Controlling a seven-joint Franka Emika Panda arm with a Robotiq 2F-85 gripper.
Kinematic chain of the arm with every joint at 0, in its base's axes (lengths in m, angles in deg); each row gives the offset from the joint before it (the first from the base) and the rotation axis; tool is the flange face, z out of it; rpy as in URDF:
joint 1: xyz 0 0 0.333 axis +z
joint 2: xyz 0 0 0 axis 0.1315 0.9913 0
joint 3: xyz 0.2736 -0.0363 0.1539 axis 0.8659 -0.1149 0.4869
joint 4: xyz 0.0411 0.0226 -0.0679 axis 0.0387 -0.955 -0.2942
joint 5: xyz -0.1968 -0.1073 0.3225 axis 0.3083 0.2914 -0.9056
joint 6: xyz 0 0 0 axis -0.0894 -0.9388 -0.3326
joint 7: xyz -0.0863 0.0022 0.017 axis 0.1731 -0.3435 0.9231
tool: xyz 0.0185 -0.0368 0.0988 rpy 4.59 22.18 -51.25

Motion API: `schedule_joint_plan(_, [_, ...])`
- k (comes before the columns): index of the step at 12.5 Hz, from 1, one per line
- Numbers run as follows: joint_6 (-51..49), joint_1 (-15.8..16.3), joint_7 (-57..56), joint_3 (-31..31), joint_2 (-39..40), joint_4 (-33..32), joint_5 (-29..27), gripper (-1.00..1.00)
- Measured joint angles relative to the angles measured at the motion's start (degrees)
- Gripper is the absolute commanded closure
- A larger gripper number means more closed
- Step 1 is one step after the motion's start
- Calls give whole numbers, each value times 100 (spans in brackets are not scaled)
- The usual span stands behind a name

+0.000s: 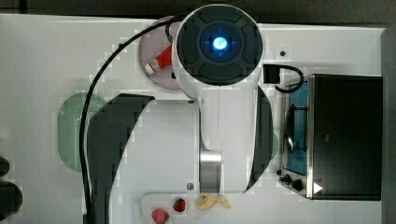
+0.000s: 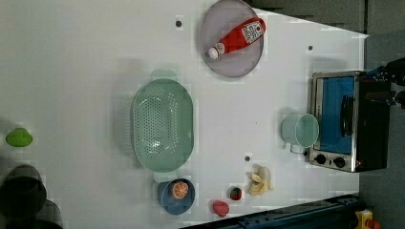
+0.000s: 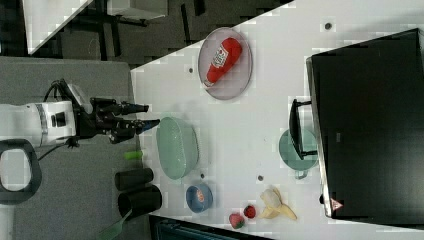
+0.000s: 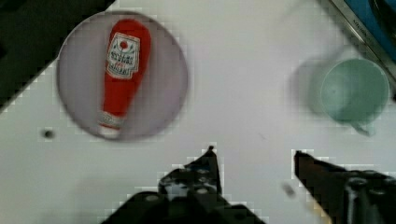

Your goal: Drag strainer left to right.

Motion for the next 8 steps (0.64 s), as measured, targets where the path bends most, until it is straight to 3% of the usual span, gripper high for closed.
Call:
schedule_joint_plan(3, [-1437, -45, 588, -74, -1978, -1707, 197, -99])
schedule_joint_plan(4, [-1403, -44, 668, -78, -2532, -1953, 198, -100])
schedule_joint_plan(6, [-1169, -78, 676, -40, -3286, -1830, 165, -100])
schedule_joint_plan(8, [-890, -48, 720, 130, -3490, -1449, -21, -100])
